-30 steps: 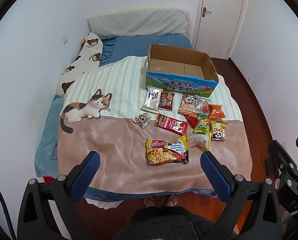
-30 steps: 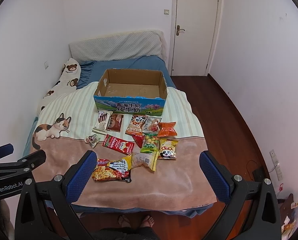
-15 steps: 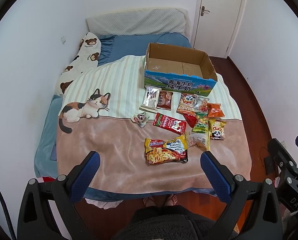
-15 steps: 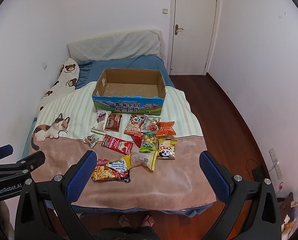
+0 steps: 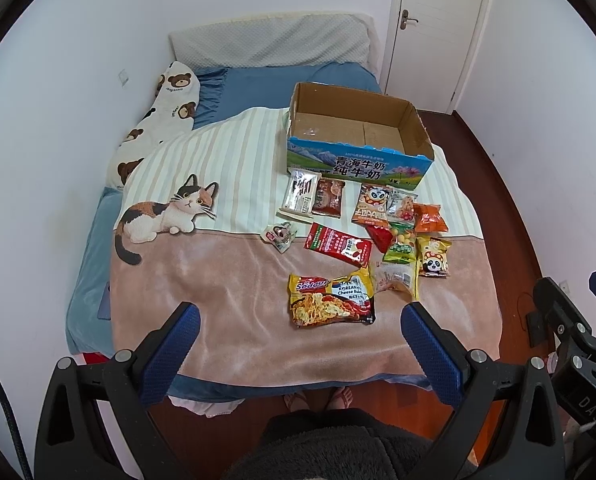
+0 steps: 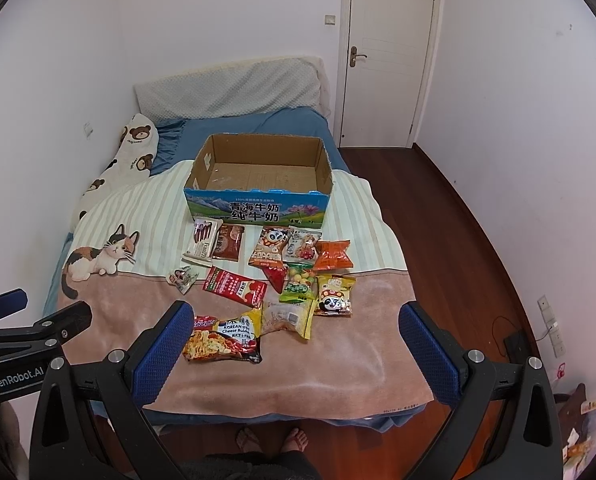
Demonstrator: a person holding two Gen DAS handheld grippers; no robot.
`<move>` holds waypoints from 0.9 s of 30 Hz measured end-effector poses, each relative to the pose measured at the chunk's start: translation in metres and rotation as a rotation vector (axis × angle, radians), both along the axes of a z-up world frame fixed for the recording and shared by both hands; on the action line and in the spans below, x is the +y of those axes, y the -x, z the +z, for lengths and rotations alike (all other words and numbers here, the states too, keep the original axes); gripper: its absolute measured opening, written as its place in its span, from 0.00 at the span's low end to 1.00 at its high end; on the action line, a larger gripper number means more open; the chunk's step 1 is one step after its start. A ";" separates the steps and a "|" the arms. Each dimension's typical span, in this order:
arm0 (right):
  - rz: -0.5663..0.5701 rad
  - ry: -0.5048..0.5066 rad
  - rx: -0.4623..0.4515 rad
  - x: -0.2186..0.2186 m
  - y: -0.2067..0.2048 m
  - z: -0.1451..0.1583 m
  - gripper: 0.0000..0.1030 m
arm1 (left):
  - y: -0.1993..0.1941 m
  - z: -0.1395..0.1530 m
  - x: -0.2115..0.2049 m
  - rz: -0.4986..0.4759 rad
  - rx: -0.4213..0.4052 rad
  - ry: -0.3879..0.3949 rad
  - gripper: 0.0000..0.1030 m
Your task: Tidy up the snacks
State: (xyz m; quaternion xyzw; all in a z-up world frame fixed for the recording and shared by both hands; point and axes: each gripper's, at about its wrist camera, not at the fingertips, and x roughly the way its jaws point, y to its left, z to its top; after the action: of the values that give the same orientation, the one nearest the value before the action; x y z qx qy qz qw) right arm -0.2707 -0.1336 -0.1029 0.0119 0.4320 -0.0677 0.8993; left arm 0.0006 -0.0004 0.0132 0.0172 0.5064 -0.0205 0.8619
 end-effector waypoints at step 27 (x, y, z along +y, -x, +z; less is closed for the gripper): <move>-0.025 -0.009 0.014 -0.003 -0.005 -0.005 1.00 | -0.009 0.001 0.009 -0.011 -0.005 0.008 1.00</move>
State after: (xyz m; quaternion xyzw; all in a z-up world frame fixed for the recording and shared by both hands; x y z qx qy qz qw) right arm -0.2659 -0.1363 -0.1080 0.0208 0.4383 -0.0769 0.8953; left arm 0.0094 0.0088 0.0142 0.0168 0.5039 -0.0274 0.8632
